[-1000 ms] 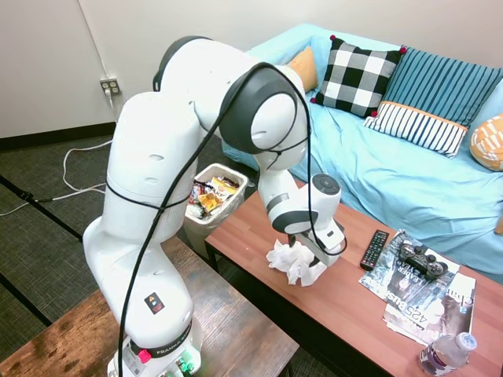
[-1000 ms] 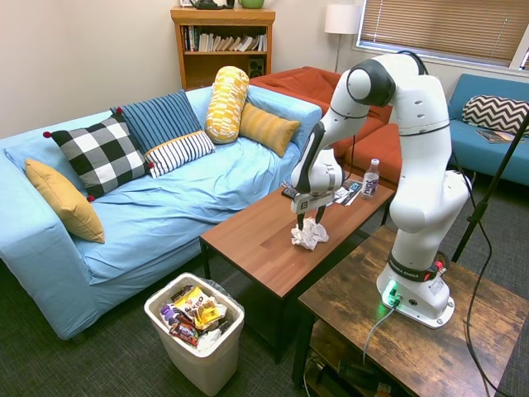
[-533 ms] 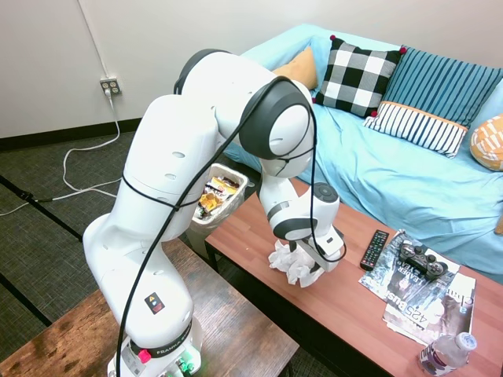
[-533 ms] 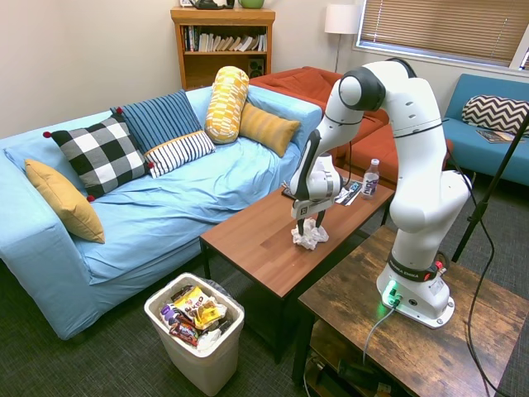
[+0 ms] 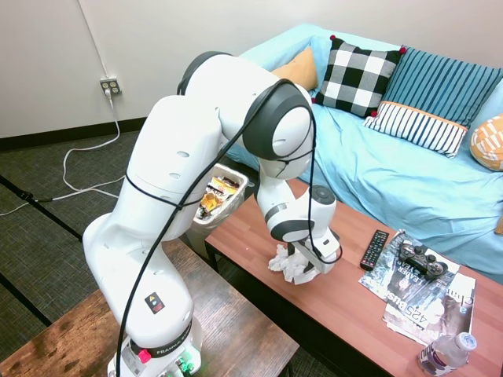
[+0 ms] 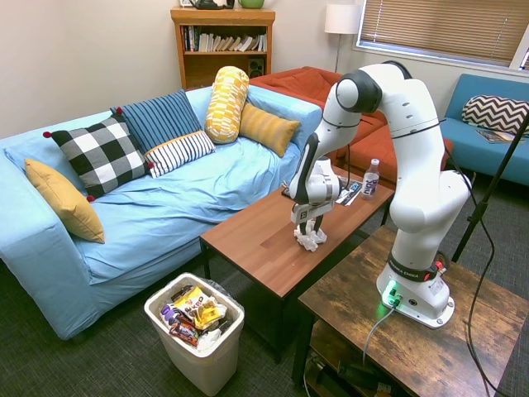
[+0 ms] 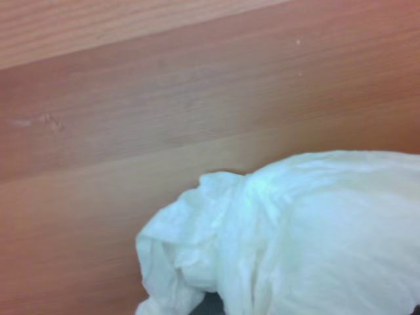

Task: Throw the tissue in the trash bin

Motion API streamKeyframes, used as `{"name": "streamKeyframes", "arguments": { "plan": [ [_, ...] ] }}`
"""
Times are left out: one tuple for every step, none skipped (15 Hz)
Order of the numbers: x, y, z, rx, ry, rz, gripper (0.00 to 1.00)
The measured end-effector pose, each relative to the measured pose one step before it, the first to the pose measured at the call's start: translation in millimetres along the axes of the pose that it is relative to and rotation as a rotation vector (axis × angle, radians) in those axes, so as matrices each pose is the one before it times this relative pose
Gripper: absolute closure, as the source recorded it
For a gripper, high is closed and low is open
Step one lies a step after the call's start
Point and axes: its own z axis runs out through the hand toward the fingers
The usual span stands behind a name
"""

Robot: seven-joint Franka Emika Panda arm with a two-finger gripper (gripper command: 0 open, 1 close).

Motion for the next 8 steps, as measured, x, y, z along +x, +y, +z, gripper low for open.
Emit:
{"name": "streamKeyframes", "arguments": {
  "plan": [
    [0.36, 0.62, 0.07, -0.00038, -0.00093, 0.00166, 1.0],
    [-0.07, 0.2, 0.15, 0.00025, -0.00257, 0.00105, 1.0],
    [-0.15, 0.0, 0.09, 0.00226, -0.00311, 0.00182, 1.0],
    [0.22, 0.43, 0.09, 0.00298, -0.00357, 0.00285, 1.0],
    [0.45, 0.72, 0.07, 0.00138, -0.00294, 0.00176, 1.0],
    [0.2, 0.52, 0.09, 0.00061, -0.0031, 0.00035, 1.0],
    [-0.56, -0.27, 0.18, 0.00169, -0.00474, -0.00059, 1.0],
    [-0.62, -0.16, 0.2, 0.00227, -0.00452, -0.00148, 1.0]
  ]
}}
